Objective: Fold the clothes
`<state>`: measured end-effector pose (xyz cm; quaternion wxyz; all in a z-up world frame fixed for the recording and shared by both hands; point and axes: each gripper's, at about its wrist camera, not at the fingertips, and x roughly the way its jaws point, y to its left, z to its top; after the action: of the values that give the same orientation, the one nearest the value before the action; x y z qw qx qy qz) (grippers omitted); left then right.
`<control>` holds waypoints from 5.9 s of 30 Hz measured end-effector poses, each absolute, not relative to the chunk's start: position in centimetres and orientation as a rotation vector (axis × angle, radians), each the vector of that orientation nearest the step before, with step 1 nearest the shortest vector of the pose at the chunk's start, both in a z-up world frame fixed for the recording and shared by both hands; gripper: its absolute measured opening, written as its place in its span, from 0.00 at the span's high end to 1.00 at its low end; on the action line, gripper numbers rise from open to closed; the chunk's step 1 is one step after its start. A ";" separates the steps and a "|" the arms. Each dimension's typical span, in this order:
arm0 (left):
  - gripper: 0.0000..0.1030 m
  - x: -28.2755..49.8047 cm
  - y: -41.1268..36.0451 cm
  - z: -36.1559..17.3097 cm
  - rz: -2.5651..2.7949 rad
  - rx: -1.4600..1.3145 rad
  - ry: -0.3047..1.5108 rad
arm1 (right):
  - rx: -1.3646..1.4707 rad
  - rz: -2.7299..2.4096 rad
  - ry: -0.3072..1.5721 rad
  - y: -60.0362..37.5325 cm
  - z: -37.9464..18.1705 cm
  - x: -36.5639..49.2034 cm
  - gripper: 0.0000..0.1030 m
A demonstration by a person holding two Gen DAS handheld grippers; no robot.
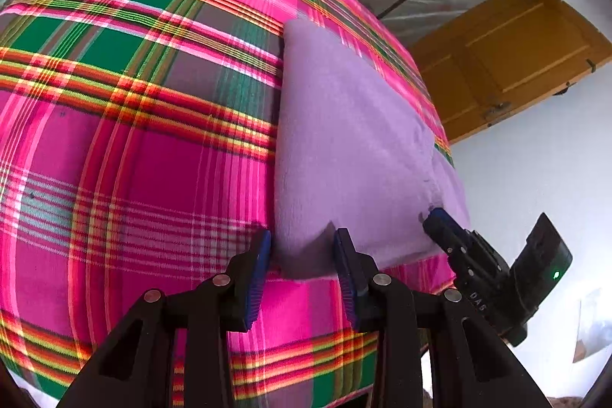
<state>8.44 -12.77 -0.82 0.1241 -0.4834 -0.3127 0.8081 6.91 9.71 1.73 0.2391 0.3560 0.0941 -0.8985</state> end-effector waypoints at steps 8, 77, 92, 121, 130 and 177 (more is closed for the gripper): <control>0.66 9.4 -12.8 -0.6 2.370 -1.419 -0.882 | 0.935 -2.505 0.270 9.7 3.3 8.0 0.79; 0.88 -6.9 -16.1 0.8 2.157 -1.305 -1.045 | 0.844 -2.199 0.385 -6.7 4.2 11.7 0.89; 0.88 -2.2 -24.2 1.1 2.368 -1.339 -1.061 | 0.843 -1.950 0.366 -13.2 3.8 12.6 0.89; 0.66 4.9 -25.3 4.5 2.677 -1.295 -0.964 | 0.972 -1.917 0.059 -8.1 4.6 7.9 0.74; 0.66 7.2 -17.7 7.0 2.699 -1.262 -0.709 | 0.979 -2.156 0.040 0.3 4.7 8.6 0.74; 0.57 0.3 6.7 2.0 2.274 -1.383 -0.271 | 1.187 -2.737 -0.854 42.5 0.0 -1.8 0.53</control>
<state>0.31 6.70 2.00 0.2313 -0.5030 -0.0986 0.8269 -1.78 42.51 -0.03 0.0194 0.3824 -0.2753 -0.8818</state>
